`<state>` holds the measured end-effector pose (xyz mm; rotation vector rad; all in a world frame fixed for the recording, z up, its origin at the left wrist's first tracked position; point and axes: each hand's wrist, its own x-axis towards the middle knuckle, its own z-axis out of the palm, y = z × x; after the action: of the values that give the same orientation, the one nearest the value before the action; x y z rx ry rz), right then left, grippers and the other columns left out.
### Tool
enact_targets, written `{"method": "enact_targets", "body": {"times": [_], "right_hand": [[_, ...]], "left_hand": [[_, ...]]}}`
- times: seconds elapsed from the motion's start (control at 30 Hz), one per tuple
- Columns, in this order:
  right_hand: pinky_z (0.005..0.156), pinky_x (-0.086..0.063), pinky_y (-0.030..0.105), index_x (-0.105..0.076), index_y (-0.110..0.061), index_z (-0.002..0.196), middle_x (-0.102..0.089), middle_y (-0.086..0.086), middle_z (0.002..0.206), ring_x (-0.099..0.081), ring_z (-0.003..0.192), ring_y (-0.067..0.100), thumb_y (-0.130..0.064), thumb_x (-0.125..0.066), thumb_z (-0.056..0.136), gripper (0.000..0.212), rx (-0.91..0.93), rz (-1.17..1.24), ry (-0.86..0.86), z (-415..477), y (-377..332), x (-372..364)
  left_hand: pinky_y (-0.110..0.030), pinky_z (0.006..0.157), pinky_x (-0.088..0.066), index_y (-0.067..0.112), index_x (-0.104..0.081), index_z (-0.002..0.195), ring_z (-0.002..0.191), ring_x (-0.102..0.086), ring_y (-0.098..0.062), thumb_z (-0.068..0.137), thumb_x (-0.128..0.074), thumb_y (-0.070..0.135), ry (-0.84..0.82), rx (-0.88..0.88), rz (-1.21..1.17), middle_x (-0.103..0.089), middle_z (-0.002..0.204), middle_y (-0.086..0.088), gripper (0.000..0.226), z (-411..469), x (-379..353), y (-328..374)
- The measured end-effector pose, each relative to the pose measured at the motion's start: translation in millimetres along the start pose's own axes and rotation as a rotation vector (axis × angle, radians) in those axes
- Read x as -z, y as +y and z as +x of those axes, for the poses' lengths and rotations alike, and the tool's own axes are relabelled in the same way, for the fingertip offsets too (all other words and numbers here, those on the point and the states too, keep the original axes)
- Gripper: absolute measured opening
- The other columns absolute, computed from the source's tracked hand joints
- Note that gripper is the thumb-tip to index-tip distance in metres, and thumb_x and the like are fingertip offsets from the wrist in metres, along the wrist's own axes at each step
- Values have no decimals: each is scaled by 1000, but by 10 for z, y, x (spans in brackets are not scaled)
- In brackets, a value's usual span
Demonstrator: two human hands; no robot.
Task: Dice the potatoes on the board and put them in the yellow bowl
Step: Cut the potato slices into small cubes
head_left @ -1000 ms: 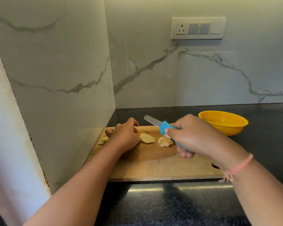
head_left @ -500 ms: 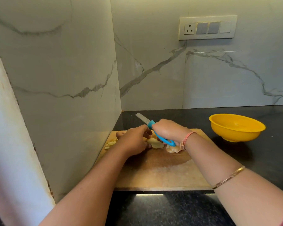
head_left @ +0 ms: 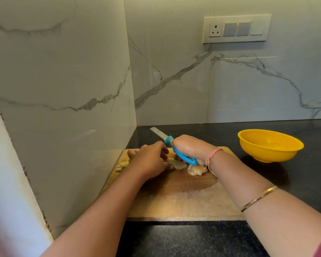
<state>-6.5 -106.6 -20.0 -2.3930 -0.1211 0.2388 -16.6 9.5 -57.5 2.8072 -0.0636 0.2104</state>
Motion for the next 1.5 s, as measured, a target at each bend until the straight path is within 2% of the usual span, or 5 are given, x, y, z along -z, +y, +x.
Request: {"method": "enact_targets", "body": {"times": [0.3,0.53,1.07,1.23,1.5], "right_hand": [[80,-43,27,-50,-10,105,-58,8,94,-53,82,18,-27,-39,99,21,11,86,-29,50,36,51],[80,-54,30,-44,-7,127,-61,16,114,-63,101,25,-27,-39,100,34,-64,149,-28,21,101,137],[95,-50,35,-42,-4,131,-56,14,110,-58,106,26,-21,-39,100,36,-34,112,52,-164,51,170],[67,-41,20,-47,-4,127,-45,3,77,-45,68,11,-22,-35,101,34,45,-31,74,-152,64,117],[54,-32,18,-51,-4,121,-44,2,74,-42,64,9,-22,-36,100,32,48,-86,89,-129,58,71]], "left_hand": [[-42,97,-32,35,-47,130,124,-42,-18,85,-59,56,-42,14,108,-56,128,9,51,-37,12,42],[-46,108,-23,33,-43,137,131,-41,-15,94,-55,36,-133,-131,19,-50,138,11,45,-59,-6,67],[-46,100,-39,30,-48,129,114,-53,-16,88,-54,57,25,10,128,-58,125,7,50,-59,-81,183],[-41,100,-44,26,-51,130,113,-55,-16,88,-64,41,-45,48,27,-59,126,5,46,-91,29,183],[-31,97,-49,18,-53,133,110,-57,-17,90,-64,28,-83,42,-19,-60,126,-2,45,-89,80,241]]}}
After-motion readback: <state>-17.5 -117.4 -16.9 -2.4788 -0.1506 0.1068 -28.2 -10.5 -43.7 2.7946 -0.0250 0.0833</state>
